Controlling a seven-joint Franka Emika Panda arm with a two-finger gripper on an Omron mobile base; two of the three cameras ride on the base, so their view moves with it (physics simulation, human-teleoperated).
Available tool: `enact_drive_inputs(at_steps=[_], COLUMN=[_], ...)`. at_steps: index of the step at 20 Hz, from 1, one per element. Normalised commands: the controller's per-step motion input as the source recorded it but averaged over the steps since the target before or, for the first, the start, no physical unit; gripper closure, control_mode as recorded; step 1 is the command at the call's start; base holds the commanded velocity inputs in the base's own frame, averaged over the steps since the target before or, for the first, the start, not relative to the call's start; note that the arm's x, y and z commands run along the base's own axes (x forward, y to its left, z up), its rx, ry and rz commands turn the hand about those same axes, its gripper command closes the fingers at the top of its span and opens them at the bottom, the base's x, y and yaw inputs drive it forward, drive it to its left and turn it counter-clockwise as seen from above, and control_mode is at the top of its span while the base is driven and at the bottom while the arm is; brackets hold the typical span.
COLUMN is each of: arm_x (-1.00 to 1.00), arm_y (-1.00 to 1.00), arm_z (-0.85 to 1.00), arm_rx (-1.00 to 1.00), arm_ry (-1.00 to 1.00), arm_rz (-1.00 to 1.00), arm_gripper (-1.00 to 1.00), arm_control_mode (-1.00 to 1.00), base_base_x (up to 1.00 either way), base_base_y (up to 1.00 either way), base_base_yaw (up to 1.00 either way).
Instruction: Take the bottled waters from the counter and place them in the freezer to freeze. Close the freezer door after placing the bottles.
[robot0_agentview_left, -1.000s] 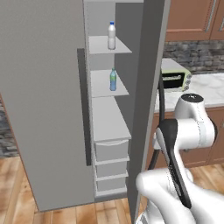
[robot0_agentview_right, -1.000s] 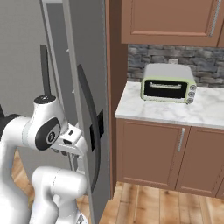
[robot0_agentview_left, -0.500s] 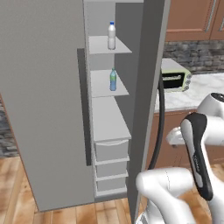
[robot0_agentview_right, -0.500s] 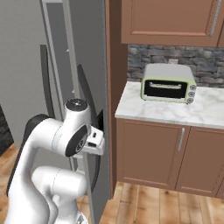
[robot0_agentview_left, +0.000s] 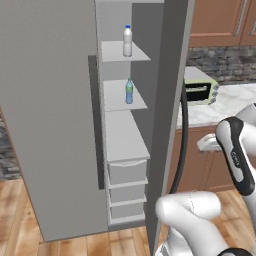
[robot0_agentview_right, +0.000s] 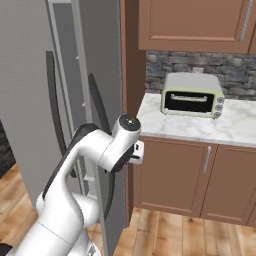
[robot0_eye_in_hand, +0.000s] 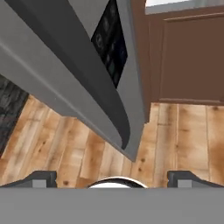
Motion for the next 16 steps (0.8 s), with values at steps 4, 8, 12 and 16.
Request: enact_drive_inputs(at_steps=[4, 8, 12, 16], arm_x=[0.47, 0.53, 0.54, 0.21], arm_y=[-0.03, 0.00, 0.00, 0.00], arm_z=[-0.17, -0.21, -0.32, -0.06], arm_rx=[0.00, 0.00, 0.01, 0.03], arm_ry=[-0.35, -0.43, -0.31, -0.06], arm_rz=[0.27, 0.33, 0.39, 0.45], arm_gripper=[-1.00, -1.00, -1.00, -1.00], arm_control_mode=[-1.00, -1.00, -1.00, -1.00], base_base_x=[0.00, 0.00, 0.00, 0.00], base_base_y=[0.00, 0.00, 0.00, 0.00], base_base_yaw=[0.00, 0.00, 0.00, 0.00])
